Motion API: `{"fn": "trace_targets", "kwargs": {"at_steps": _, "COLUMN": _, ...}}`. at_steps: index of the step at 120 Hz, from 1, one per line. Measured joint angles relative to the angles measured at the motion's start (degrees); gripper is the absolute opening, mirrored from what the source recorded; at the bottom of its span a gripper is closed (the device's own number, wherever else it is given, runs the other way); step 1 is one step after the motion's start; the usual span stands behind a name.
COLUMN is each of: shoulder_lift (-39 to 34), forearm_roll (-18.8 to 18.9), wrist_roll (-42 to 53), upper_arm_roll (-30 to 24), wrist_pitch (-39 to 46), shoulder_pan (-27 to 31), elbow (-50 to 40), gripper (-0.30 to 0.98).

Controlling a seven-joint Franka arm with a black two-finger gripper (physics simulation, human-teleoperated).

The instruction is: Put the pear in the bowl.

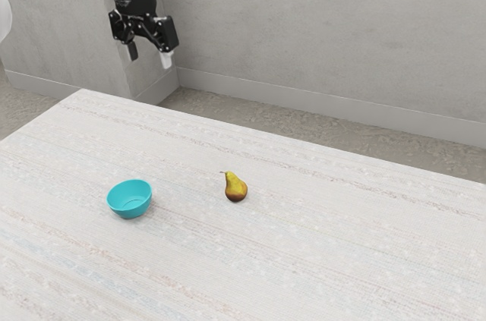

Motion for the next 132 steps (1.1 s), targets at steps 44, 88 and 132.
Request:
{"fn": "trace_targets", "kwargs": {"at_steps": 44, "shoulder_lift": 5.59, "forearm_roll": -0.20, "wrist_roll": 1.11, "upper_arm_roll": -2.37, "wrist_pitch": 8.66, "shoulder_pan": -0.86, "elbow": 0.11, "gripper": 0.69}}
{"fn": "trace_targets", "kwargs": {"at_steps": 88, "shoulder_lift": 24.19, "forearm_roll": 0.41, "wrist_roll": 1.85, "upper_arm_roll": -4.63, "wrist_pitch": 16.15, "shoulder_pan": -4.71, "elbow": 6.44, "gripper": 0.69}}
{"fn": "trace_targets", "kwargs": {"at_steps": 132, "shoulder_lift": 33.98, "forearm_roll": 0.44, "wrist_roll": 3.55, "upper_arm_roll": -3.63, "wrist_pitch": 13.83, "shoulder_pan": -4.44, "elbow": 9.12, "gripper": 0.69}}
